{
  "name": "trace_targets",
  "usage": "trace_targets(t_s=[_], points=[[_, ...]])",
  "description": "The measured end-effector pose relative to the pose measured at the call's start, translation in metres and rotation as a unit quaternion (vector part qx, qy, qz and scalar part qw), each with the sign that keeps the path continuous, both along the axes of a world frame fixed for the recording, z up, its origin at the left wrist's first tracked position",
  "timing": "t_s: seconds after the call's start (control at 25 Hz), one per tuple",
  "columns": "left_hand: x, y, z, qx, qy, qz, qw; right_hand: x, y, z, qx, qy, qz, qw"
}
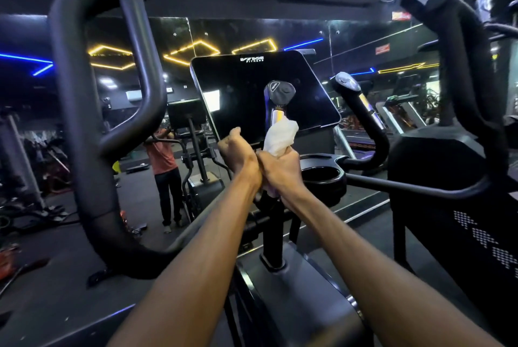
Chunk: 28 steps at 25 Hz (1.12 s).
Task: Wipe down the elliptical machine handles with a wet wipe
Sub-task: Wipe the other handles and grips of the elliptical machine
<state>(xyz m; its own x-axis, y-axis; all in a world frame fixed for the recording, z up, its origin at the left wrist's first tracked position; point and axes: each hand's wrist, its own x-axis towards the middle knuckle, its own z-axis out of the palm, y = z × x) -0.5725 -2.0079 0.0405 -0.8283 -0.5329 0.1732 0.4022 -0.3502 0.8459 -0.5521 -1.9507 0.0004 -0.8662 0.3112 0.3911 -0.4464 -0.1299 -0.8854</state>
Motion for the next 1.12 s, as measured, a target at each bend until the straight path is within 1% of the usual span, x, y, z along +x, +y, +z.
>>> trace_targets(t_s=[0.08,0.12,0.16,0.24,0.28,0.32,0.4,0.48,0.56,0.6,0.64,0.72,0.76,0.84,0.92,1.04,1.12], points=[[0.003,-0.004,0.011,-0.092,0.010,-0.020,0.996,0.004,0.003,0.011,-0.047,-0.052,0.051,0.996],[0.005,-0.004,0.016,-0.135,0.014,-0.053,0.989,0.005,0.005,0.016,-0.075,-0.068,0.075,0.992],[0.005,-0.003,0.021,-0.183,0.016,-0.095,0.978,0.005,0.006,0.018,-0.098,-0.063,0.091,0.989],[0.006,0.003,0.027,-0.287,0.026,-0.173,0.942,0.005,0.004,0.010,-0.104,-0.022,0.073,0.992],[0.005,0.006,0.027,-0.338,0.025,-0.189,0.921,0.005,0.002,0.000,-0.089,0.006,0.053,0.995],[0.003,0.008,0.026,-0.382,0.023,-0.187,0.905,0.006,-0.001,-0.011,-0.078,0.031,0.043,0.996],[0.000,0.009,0.024,-0.427,0.023,-0.181,0.886,0.006,-0.004,-0.027,-0.064,0.054,0.048,0.995],[-0.001,0.006,0.020,-0.442,0.031,-0.192,0.876,0.007,-0.005,-0.032,-0.057,0.051,0.060,0.995],[0.004,0.004,0.020,-0.460,0.036,-0.191,0.867,0.008,-0.005,-0.037,-0.056,0.042,0.094,0.993],[0.007,0.004,0.021,-0.465,0.039,-0.197,0.862,0.010,-0.004,-0.042,-0.080,0.057,0.127,0.987],[0.009,0.005,0.020,-0.472,0.044,-0.205,0.856,0.012,-0.003,-0.046,-0.129,0.080,0.175,0.973],[0.006,0.006,0.015,-0.472,0.060,-0.209,0.854,0.009,0.000,-0.053,-0.251,0.121,0.256,0.926],[0.003,0.006,0.012,-0.459,0.072,-0.208,0.861,0.005,0.000,-0.056,-0.273,0.110,0.253,0.922],[-0.004,0.009,0.008,-0.421,0.098,-0.203,0.879,-0.001,-0.004,-0.056,-0.240,0.039,0.197,0.950],[-0.005,0.011,0.007,-0.415,0.109,-0.189,0.883,-0.002,-0.007,-0.054,-0.240,-0.024,0.176,0.954],[-0.005,0.011,0.004,-0.438,0.115,-0.145,0.880,0.006,-0.005,-0.047,-0.271,-0.058,0.151,0.949],[-0.005,0.010,0.000,-0.436,0.112,-0.139,0.882,0.007,-0.006,-0.050,-0.289,-0.049,0.132,0.947]])
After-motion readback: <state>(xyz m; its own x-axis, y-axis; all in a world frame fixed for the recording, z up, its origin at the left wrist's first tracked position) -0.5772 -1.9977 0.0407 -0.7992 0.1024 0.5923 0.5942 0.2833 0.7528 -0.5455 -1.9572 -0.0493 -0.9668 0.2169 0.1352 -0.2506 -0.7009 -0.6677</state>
